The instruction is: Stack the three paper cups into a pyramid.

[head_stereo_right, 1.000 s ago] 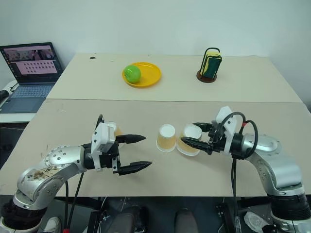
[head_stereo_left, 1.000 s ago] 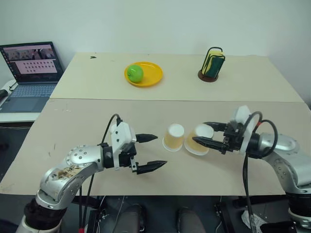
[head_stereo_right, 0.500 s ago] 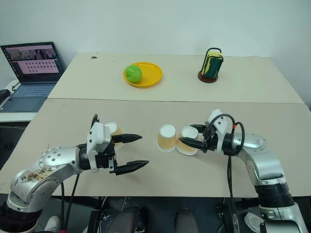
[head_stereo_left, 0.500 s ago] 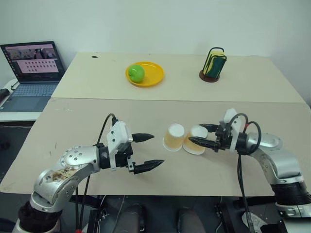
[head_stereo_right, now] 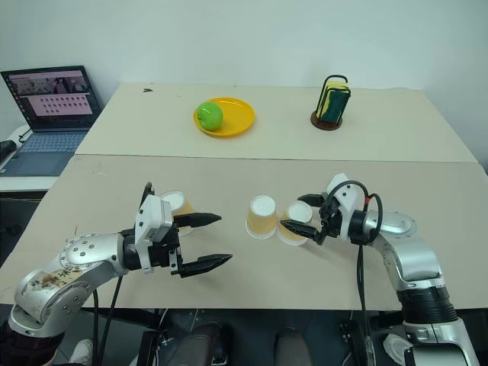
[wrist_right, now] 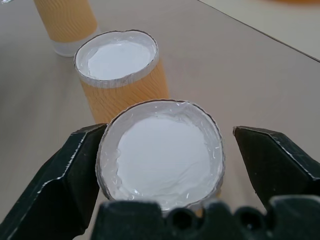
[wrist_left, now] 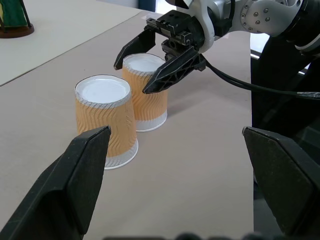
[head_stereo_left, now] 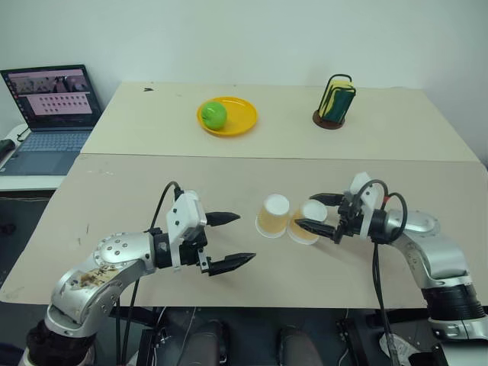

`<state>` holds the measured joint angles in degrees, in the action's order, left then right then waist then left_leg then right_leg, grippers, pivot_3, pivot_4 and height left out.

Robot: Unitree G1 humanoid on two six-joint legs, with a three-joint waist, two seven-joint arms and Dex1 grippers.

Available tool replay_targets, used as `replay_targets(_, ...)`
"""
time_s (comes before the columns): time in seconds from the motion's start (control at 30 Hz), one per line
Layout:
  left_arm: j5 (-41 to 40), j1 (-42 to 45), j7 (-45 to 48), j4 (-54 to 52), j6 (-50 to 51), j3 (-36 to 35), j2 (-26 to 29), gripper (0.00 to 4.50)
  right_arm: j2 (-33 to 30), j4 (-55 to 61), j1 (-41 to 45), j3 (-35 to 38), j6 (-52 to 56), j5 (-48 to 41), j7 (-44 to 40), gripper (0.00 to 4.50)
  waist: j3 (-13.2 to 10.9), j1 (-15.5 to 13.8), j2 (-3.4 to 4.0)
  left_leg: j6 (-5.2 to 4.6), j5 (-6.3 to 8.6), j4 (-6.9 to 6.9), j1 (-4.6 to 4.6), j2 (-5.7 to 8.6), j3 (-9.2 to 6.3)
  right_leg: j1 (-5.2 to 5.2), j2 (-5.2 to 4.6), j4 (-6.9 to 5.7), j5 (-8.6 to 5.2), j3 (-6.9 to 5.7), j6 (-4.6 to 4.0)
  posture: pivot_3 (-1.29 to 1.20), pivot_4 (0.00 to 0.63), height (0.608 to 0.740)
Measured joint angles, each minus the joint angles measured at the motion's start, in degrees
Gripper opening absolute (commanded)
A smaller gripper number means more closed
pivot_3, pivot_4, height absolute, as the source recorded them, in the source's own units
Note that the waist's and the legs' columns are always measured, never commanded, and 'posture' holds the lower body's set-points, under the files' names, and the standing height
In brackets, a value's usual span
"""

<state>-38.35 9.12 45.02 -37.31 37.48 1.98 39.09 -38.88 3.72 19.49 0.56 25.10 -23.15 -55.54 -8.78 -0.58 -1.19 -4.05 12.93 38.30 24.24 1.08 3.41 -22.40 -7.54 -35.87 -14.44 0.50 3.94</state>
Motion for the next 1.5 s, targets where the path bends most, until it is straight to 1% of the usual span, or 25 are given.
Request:
replay_targets(0.2, 0.03, -0.15, 0.11, 0.0, -0.08, 0.0, 0.0, 4.5, -0.27, -0.78, 0.0, 0.28, -0.2, 0.42, -0.29, 4.43, 0.0, -0.01, 0.0, 0.0, 0.0, 0.0, 0.0, 0.0, 0.0, 0.0, -0.02, -0.01, 0.0, 0.0, 0.0, 0.0, 0.15, 0.726)
replay_targets(0.43, 0.14, -0.52, 0.56, 0.01, -0.41, 0.03, -0.08, 4.5, -5.33, 3.76, -3.08, 5.1, 0.96, -2.8, -3.0, 4.43, -0.01, -0.06, 0.01, -0.02, 0.02, 0.0, 0.02, -0.02, -0.01, 0.0, -0.09, 0.03, 0.0, 0.0, -0.01, 0.0, 0.15, 0.726)
replay_targets(0.57, 0.23, -0.56, 0.69, 0.01, -1.07, 0.08, -0.16, 4.5, -5.66, 6.74, -4.81, 5.5, 2.37, -3.79, -2.98, 4.43, 0.0, 0.09, 0.01, -0.01, 0.02, -0.01, -0.01, -0.05, 0.0, 0.01, -0.1, 0.02, 0.0, 0.03, -0.01, 0.0, 0.15, 0.726)
replay_targets(0.73, 0.26, -0.55, 0.64, 0.01, -1.09, 0.09, -0.21, 4.5, -5.67, 8.92, -4.89, 6.55, 3.93, -5.23, -1.96, 4.43, -0.01, -0.05, 0.01, -0.02, 0.02, -0.01, 0.02, -0.02, 0.0, 0.0, -0.14, 0.04, 0.0, 0.02, -0.01, 0.0, 0.15, 0.726)
replay_targets(0.97, 0.03, -0.36, 0.45, 0.01, -0.89, 0.1, -0.26, 4.5, -7.31, 8.43, -5.26, 7.71, 4.28, -5.21, -1.88, 4.43, -0.01, -0.12, 0.0, -0.03, 0.02, -0.01, 0.02, 0.02, 0.0, 0.01, -0.38, 0.05, 0.0, -0.02, -0.01, 0.0, 0.15, 0.726)
replay_targets(1.1, -0.04, -0.13, 0.25, 0.01, -0.67, 0.12, -0.23, 4.5, -9.17, 6.96, -7.52, 10.47, 4.27, -5.33, -2.65, 4.43, -0.01, -0.16, 0.0, -0.05, 0.03, -0.01, 0.05, 0.04, 0.0, 0.0, -0.35, 0.07, 0.0, -0.04, -0.01, 0.0, 0.15, 0.726)
replay_targets(1.23, -0.04, 0.14, 0.23, 0.0, 0.09, 0.1, -0.15, 4.5, -11.58, 6.96, -10.87, 15.02, 4.32, -7.51, -4.78, 4.43, -0.01, -0.14, 0.0, -0.06, 0.03, 0.0, 0.03, 0.04, 0.0, 0.04, -0.29, 0.07, 0.0, -0.04, 0.0, 0.0, 0.15, 0.726)
replay_targets(1.33, -0.06, 0.72, 0.25, 0.01, 0.23, 0.12, -0.13, 4.5, -12.96, 6.38, -12.63, 17.8, 4.19, -7.2, -4.95, 4.43, -0.01, -0.08, 0.0, -0.06, 0.03, 0.0, 0.0, 0.01, 0.0, 0.09, -0.18, 0.07, 0.0, -0.03, 0.0, 0.0, 0.15, 0.726)
replay_targets(1.43, -0.08, 1.3, 0.27, 0.01, 0.25, 0.14, -0.15, 4.5, -12.52, 4.83, -12.65, 16.53, 2.66, -3.59, -2.08, 4.43, -0.01, 0.07, 0.0, -0.05, 0.02, 0.0, -0.02, 0.0, 0.01, 0.07, -0.12, 0.05, 0.0, 0.01, 0.0, 0.0, 0.15, 0.726)
replay_targets(1.5, -0.11, 1.36, 0.29, 0.01, 0.3, 0.14, -0.16, 4.5, -10.51, 4.66, -12.55, 14.33, 2.28, -1.8, -0.22, 4.43, -0.01, 0.07, 0.0, -0.04, 0.02, 0.0, 0.0, -0.03, 0.01, 0.04, -0.06, 0.05, 0.0, 0.0, 0.0, 0.0, 0.15, 0.726)
